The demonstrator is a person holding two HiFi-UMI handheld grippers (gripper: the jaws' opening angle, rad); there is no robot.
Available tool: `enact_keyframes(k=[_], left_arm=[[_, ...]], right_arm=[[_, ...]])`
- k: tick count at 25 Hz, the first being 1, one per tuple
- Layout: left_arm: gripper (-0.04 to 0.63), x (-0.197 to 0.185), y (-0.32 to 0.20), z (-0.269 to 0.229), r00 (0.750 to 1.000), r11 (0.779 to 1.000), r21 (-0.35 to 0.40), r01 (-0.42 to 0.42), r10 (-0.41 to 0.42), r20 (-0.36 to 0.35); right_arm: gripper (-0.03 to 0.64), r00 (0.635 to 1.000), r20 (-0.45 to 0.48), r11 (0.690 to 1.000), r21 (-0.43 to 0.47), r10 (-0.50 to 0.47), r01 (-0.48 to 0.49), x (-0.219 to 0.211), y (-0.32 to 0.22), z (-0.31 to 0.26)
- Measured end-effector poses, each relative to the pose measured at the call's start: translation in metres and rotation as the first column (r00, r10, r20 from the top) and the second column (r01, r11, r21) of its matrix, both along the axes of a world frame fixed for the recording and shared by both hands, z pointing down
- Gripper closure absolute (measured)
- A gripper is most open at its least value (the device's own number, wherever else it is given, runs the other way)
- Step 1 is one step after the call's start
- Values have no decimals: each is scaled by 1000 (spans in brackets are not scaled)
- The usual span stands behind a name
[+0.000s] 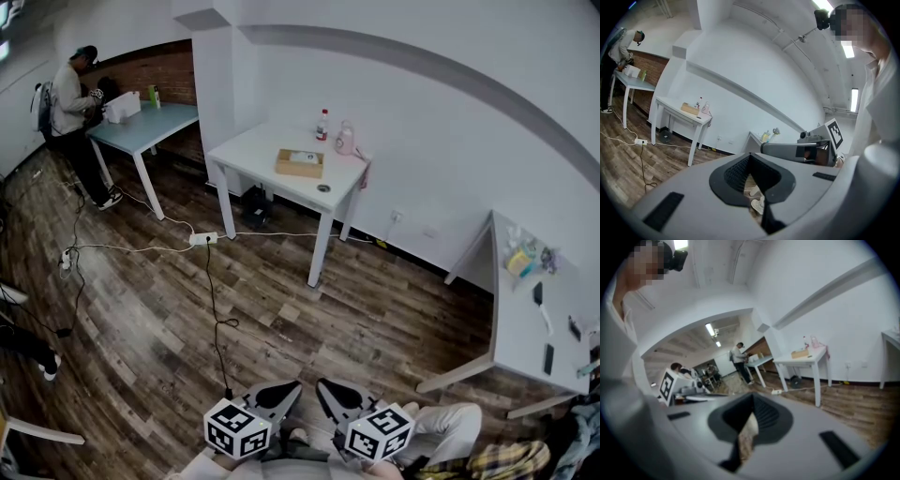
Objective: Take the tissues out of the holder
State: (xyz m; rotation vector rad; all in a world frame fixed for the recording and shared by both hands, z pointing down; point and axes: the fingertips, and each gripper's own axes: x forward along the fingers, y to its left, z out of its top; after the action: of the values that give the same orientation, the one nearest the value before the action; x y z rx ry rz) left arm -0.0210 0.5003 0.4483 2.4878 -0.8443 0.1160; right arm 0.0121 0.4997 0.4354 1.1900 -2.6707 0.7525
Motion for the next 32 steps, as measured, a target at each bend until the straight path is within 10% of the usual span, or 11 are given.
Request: enact_keyframes(k=[32], left_arm=[[578, 5, -11, 1, 999, 1000, -20, -19, 18, -34]], right_arm=[[605, 998, 55, 999, 32, -3, 2, 0, -6, -9]])
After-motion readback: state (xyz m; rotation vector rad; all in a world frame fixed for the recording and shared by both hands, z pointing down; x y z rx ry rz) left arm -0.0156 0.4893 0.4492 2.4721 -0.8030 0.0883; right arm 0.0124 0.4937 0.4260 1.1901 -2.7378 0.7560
